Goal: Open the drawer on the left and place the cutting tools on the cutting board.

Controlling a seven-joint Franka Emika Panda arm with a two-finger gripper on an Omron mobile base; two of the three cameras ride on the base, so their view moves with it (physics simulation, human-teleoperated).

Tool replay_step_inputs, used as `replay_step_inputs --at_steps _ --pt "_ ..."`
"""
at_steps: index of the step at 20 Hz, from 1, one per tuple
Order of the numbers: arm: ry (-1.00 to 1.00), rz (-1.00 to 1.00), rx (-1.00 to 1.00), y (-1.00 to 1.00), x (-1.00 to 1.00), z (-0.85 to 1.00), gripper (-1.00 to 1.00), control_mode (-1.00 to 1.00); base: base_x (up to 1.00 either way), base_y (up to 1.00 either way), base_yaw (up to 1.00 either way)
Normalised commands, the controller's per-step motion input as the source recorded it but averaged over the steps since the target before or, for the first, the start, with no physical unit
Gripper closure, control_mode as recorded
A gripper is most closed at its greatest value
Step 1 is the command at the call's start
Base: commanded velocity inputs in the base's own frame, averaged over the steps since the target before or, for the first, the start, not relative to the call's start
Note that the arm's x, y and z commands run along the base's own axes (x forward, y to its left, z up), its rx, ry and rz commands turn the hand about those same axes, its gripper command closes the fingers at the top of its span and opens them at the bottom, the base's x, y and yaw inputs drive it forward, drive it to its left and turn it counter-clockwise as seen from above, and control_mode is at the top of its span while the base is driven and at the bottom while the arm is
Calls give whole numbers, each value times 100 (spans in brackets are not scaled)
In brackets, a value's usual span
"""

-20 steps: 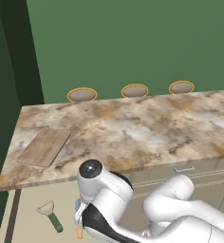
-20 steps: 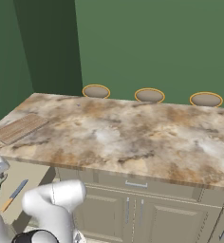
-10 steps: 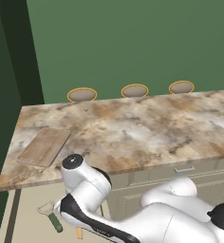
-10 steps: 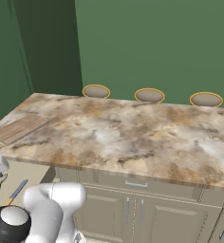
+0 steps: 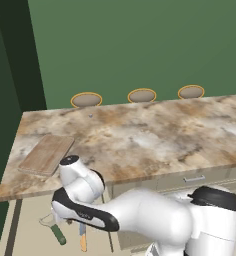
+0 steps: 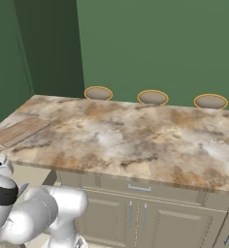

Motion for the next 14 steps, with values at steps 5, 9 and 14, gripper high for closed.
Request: replay_step_inputs --at_steps 5,9,14 --pt "9 -2 1 -9 0 -52 -100 -100 0 0 0" --pt "1 -4 5 -15 0 -52 -100 -100 0 0 0" --pt "0 -1 2 -1 0 -25 -100 -100 0 0 0"
